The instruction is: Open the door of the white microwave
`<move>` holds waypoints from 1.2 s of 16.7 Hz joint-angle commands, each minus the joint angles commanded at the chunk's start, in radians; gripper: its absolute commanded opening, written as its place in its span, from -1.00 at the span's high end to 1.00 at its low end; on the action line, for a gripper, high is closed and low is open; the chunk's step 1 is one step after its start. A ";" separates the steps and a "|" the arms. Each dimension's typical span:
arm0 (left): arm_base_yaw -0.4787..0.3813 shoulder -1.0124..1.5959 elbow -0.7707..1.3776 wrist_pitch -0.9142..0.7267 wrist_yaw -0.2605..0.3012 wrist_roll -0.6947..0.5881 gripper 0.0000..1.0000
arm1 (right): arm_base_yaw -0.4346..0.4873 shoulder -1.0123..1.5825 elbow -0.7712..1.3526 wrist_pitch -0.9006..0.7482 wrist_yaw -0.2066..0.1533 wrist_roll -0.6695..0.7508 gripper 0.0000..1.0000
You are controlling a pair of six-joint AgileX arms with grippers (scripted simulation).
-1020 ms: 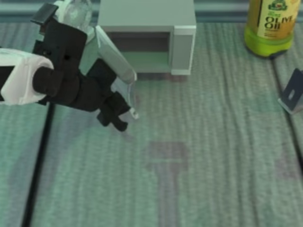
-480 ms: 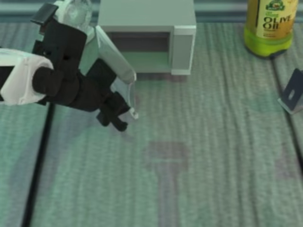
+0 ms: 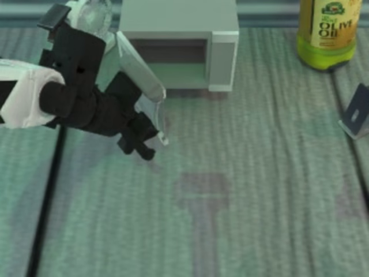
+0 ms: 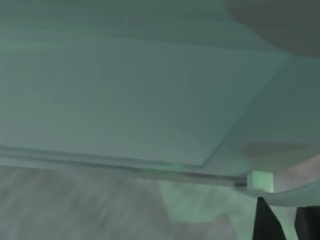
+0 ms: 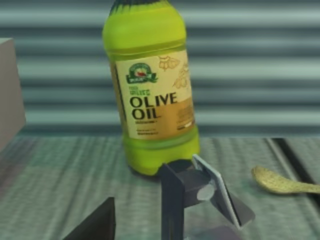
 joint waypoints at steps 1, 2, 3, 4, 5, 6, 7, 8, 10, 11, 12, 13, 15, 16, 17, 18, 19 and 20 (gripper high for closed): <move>-0.006 0.000 -0.005 -0.001 0.006 -0.004 1.00 | 0.000 0.000 0.000 0.000 0.000 0.000 -1.00; -0.004 0.000 -0.005 -0.003 0.007 -0.001 1.00 | 0.000 0.000 0.000 0.000 0.000 0.000 -1.00; 0.000 0.001 -0.005 -0.008 0.012 0.008 1.00 | 0.000 0.000 0.000 0.000 0.000 0.000 -1.00; 0.005 0.001 -0.003 -0.013 0.017 0.020 1.00 | 0.000 0.000 0.000 0.000 0.000 0.000 -1.00; 0.010 0.000 0.000 -0.016 0.023 0.031 1.00 | 0.000 0.000 0.000 0.000 0.000 0.000 -1.00; 0.016 -0.001 0.002 -0.020 0.029 0.042 1.00 | 0.000 0.000 0.000 0.000 0.000 0.000 -1.00; 0.021 -0.002 0.004 -0.025 0.036 0.055 1.00 | 0.000 0.000 0.000 0.000 0.000 0.000 -1.00; 0.027 -0.001 0.004 -0.031 0.041 0.065 1.00 | 0.000 0.000 0.000 0.000 0.000 0.000 -1.00; 0.029 -0.001 0.004 -0.034 0.043 0.070 1.00 | 0.000 0.000 0.000 0.000 0.000 0.000 -1.00; 0.029 -0.001 0.004 -0.034 0.043 0.070 1.00 | 0.000 0.000 0.000 0.000 0.000 0.000 -1.00; 0.029 -0.001 0.004 -0.034 0.043 0.070 1.00 | 0.000 0.000 0.000 0.000 0.000 0.000 -1.00; 0.029 -0.001 0.004 -0.034 0.043 0.070 1.00 | 0.000 0.000 0.000 0.000 0.000 0.000 -1.00; 0.029 -0.001 0.004 -0.034 0.043 0.070 1.00 | 0.000 0.000 0.000 0.000 0.000 0.000 -1.00; 0.029 -0.001 0.004 -0.034 0.043 0.070 1.00 | 0.000 0.000 0.000 0.000 0.000 0.000 -1.00; 0.029 -0.001 0.004 -0.034 0.043 0.070 1.00 | 0.000 0.000 0.000 0.000 0.000 0.000 -1.00; 0.029 -0.001 0.004 -0.034 0.043 0.070 1.00 | 0.000 0.000 0.000 0.000 0.000 0.000 -1.00; 0.029 -0.001 0.004 -0.034 0.043 0.070 1.00 | 0.000 0.000 0.000 0.000 0.000 0.000 -1.00; 0.029 -0.001 0.004 -0.034 0.043 0.070 1.00 | 0.000 0.000 0.000 0.000 0.000 0.000 -1.00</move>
